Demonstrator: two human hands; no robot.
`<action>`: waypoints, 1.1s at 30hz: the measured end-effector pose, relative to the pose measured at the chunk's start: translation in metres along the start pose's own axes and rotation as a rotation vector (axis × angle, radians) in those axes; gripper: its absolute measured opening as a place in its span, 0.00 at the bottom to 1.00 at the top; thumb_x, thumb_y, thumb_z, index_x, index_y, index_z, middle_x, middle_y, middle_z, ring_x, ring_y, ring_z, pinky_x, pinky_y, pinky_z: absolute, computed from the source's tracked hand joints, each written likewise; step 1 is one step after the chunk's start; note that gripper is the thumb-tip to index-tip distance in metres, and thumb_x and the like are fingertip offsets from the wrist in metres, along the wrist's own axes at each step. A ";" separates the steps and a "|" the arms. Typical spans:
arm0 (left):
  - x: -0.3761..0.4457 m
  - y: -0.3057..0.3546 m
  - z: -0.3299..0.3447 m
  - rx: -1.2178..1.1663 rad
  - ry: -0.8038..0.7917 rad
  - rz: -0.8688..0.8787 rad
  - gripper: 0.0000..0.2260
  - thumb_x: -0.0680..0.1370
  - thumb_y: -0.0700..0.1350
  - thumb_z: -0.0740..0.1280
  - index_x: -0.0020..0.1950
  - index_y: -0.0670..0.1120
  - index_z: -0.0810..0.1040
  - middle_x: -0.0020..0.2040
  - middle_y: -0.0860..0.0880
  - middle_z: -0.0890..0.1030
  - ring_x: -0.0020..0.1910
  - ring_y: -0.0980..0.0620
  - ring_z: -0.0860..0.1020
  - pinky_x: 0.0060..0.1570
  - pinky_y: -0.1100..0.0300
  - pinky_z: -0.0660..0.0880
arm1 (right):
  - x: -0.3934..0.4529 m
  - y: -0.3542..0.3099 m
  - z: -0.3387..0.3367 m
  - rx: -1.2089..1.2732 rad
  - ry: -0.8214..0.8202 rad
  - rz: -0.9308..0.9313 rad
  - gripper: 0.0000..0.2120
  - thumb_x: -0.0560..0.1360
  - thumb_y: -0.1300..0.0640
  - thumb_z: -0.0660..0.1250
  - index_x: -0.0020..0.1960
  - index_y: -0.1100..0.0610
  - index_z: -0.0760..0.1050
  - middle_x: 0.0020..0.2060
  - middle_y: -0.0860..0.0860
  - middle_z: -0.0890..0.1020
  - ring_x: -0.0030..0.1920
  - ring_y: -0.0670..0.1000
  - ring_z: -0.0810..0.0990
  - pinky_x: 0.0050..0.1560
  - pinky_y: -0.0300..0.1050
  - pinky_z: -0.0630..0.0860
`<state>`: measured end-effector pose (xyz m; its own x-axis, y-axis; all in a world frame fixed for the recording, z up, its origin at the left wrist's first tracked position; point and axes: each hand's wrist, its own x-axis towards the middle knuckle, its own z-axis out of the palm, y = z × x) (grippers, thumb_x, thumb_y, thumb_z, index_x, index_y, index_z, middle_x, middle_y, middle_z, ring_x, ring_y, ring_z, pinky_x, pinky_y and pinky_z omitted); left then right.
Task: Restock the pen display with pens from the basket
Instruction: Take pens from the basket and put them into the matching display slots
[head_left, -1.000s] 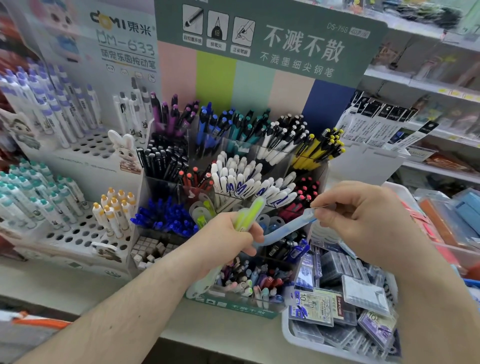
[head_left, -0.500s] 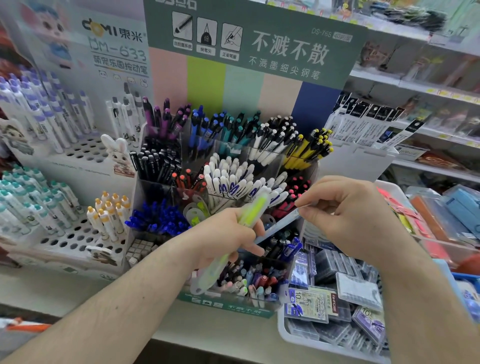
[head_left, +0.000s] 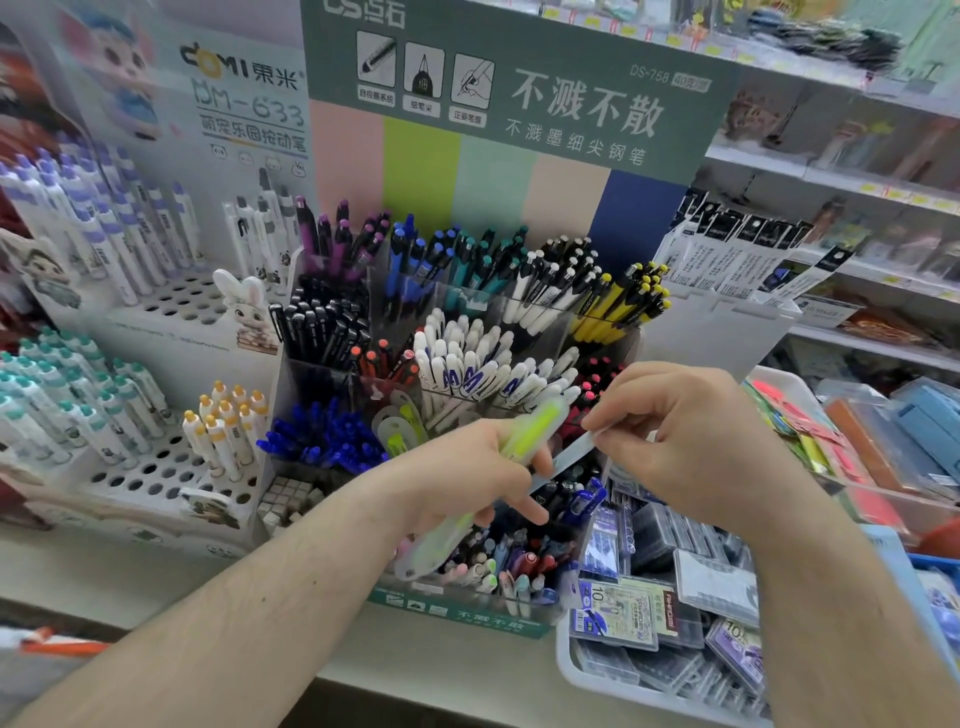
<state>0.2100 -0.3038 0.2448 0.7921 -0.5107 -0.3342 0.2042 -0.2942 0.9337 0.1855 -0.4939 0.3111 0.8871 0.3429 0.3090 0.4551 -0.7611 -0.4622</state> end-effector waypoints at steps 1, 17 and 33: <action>0.001 0.000 0.002 0.004 -0.012 0.001 0.10 0.76 0.32 0.60 0.46 0.46 0.73 0.50 0.51 0.75 0.49 0.52 0.85 0.33 0.57 0.66 | 0.000 0.000 0.000 -0.004 0.003 0.003 0.10 0.70 0.69 0.74 0.40 0.54 0.86 0.37 0.43 0.82 0.38 0.45 0.80 0.39 0.36 0.77; 0.005 -0.007 0.000 -0.049 0.035 -0.074 0.09 0.75 0.32 0.59 0.46 0.46 0.71 0.49 0.47 0.73 0.51 0.52 0.84 0.35 0.55 0.66 | 0.001 0.006 -0.001 0.041 0.061 0.012 0.12 0.70 0.70 0.73 0.39 0.53 0.86 0.37 0.43 0.83 0.38 0.45 0.81 0.40 0.35 0.77; 0.000 -0.013 -0.009 -0.138 0.085 -0.029 0.10 0.74 0.30 0.56 0.45 0.44 0.70 0.52 0.41 0.77 0.49 0.47 0.85 0.35 0.54 0.64 | 0.023 0.006 0.054 -0.147 -0.300 0.100 0.12 0.70 0.67 0.68 0.42 0.53 0.85 0.36 0.44 0.83 0.38 0.44 0.79 0.43 0.41 0.78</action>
<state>0.2126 -0.2928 0.2334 0.8295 -0.4315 -0.3547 0.3002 -0.1912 0.9345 0.2128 -0.4606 0.2711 0.9195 0.3931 -0.0003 0.3687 -0.8626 -0.3465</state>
